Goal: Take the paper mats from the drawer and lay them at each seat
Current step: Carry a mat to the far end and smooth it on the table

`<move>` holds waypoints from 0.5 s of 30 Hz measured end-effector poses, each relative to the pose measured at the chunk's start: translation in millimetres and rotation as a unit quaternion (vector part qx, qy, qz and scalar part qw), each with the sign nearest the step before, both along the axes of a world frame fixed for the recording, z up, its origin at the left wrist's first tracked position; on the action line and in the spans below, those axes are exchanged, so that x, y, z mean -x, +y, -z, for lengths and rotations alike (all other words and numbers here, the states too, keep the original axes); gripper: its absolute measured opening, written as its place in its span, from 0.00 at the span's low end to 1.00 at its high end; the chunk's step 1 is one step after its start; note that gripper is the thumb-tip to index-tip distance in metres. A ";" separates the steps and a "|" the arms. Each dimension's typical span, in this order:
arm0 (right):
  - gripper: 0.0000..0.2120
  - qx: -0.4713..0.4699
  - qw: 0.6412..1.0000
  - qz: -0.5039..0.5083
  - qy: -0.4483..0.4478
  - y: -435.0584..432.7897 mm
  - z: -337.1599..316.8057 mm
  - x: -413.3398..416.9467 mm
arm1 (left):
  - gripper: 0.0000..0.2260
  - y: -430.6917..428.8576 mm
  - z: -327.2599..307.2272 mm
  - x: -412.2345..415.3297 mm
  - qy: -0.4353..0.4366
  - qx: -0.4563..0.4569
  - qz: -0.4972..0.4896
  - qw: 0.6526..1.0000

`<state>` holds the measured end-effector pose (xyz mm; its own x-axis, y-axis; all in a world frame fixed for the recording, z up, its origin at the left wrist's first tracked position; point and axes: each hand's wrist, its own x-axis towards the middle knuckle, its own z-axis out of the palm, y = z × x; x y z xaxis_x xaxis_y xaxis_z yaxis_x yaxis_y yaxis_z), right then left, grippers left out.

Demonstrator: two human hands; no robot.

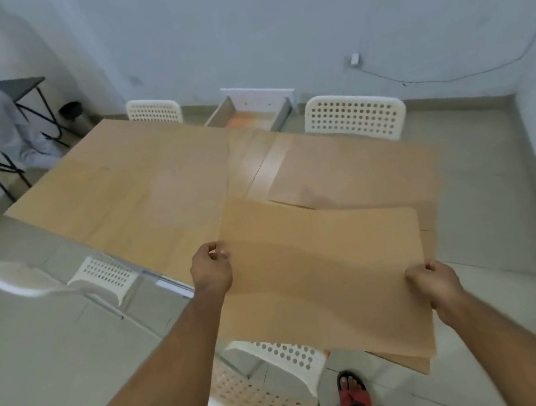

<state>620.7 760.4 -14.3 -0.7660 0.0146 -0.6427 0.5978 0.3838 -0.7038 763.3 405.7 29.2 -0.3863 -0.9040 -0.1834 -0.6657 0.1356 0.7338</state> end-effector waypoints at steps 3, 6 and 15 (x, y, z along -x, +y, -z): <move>0.08 -0.022 0.999 0.024 -0.005 -8.5 4.9 4.4 | 0.11 -8.0 8.5 18.7 -0.015 -0.010 0.019 1.000; 0.09 -0.048 0.998 0.049 -0.004 -13.6 11.3 3.4 | 0.11 -12.9 22.5 36.7 -0.030 -0.021 0.045 0.998; 0.24 -0.166 0.979 0.114 0.044 -32.5 24.2 -19.3 | 0.13 -38.8 56.9 76.3 -0.052 -0.058 0.104 0.992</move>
<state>640.1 727.9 -38.5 -0.7712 0.3882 -0.5046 0.6366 0.4642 -0.6158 687.0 366.9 -27.7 -0.5357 -0.7773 -0.3299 -0.7046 0.1961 0.6820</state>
